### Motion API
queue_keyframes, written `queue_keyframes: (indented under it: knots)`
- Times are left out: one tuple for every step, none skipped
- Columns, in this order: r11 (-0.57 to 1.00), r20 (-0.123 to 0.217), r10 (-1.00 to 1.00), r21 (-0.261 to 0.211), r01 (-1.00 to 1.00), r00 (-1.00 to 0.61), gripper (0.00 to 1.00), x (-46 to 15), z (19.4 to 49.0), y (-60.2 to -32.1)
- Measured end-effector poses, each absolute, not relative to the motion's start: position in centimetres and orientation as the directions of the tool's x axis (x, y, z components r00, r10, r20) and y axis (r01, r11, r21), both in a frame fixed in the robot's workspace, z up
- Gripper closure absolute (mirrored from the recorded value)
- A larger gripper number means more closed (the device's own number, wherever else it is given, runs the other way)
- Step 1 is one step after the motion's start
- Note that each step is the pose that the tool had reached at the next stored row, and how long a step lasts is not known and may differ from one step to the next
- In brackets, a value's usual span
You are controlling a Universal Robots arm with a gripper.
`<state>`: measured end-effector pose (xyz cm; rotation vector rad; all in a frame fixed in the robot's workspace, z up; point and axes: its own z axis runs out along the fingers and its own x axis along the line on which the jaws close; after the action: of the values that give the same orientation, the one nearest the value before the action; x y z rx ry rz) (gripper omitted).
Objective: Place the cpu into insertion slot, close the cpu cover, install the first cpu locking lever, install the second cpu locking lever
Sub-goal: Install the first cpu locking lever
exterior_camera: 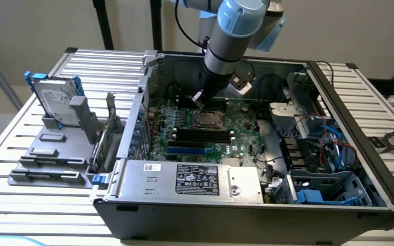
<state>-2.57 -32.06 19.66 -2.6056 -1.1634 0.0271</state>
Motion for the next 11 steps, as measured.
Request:
queue_keyframes:
  knots:
    - [-0.633, 0.098, 0.732, -0.266, 0.726, 0.674, 0.89, -2.4, 19.6, -32.1]
    - [-0.634, 0.097, 0.732, -0.266, 0.726, 0.674, 0.89, -2.3, 19.6, -32.0]
    - [-0.634, 0.097, 0.732, -0.265, 0.726, 0.674, 0.89, -2.2, 19.5, -32.0]
    - [-0.634, 0.096, 0.732, -0.264, 0.726, 0.674, 0.89, -2.1, 19.5, -32.0]
    - [-0.635, 0.095, 0.732, -0.264, 0.726, 0.674, 0.89, -2.0, 19.5, -32.0]
    - [-0.635, 0.094, 0.732, -0.263, 0.726, 0.674, 0.89, -1.9, 19.5, -32.0]
    - [-0.635, 0.094, 0.732, -0.263, 0.726, 0.674, 0.89, -1.8, 19.4, -32.0]
    - [-0.635, 0.093, 0.733, -0.262, 0.726, 0.674, 0.89, -1.6, 19.4, -32.0]
    - [-0.635, 0.093, 0.733, -0.262, 0.726, 0.674, 0.89, -1.5, 19.4, -32.0]
    - [-0.635, 0.093, 0.733, -0.262, 0.726, 0.674, 0.89, -1.3, 19.4, -32.0]
    - [-0.635, 0.093, 0.733, -0.262, 0.726, 0.674, 0.89, -1.1, 19.4, -32.0]
